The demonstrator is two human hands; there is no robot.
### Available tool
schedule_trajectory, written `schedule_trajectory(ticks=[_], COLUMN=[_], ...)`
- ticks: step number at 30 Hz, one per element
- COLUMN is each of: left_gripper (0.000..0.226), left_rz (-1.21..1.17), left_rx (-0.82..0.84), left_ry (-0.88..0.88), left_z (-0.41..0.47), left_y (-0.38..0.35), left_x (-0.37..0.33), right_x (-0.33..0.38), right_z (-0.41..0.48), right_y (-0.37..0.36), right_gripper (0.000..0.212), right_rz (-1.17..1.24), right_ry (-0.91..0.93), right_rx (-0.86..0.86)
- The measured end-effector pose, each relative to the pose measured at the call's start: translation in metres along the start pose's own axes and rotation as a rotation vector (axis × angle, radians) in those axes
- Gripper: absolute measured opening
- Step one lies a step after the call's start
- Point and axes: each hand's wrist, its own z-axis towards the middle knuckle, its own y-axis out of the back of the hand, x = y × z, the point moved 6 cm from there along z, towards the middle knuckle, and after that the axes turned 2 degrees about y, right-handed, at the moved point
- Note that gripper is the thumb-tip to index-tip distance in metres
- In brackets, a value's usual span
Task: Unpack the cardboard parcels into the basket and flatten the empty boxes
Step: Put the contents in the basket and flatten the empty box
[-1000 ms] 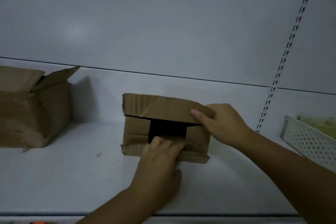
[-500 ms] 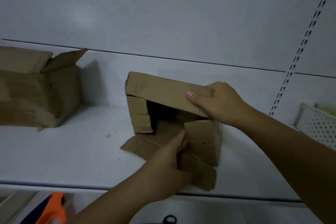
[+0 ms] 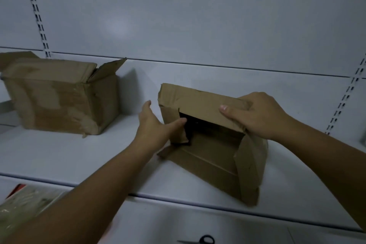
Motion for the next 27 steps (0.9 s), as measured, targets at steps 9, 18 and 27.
schedule_trajectory(ticks=[9,18,27], left_gripper=[0.073,0.080,0.055], left_rz=[-0.660,-0.947,-0.996], left_rx=[0.468,0.563,0.802], left_ry=[0.283,0.470,0.544], left_z=[0.001,-0.044,-0.111], left_y=[0.020,0.040,-0.014], left_x=[0.031,0.044,0.016], right_x=[-0.003,0.007,-0.034], right_z=[-0.002,-0.006,-0.003], right_y=[-0.005,-0.057,-0.009], right_gripper=[0.052,0.061,0.070], right_rz=[0.144,0.359,0.221], right_ry=[-0.002,0.000,-0.147], right_rx=[0.080,0.384,0.647])
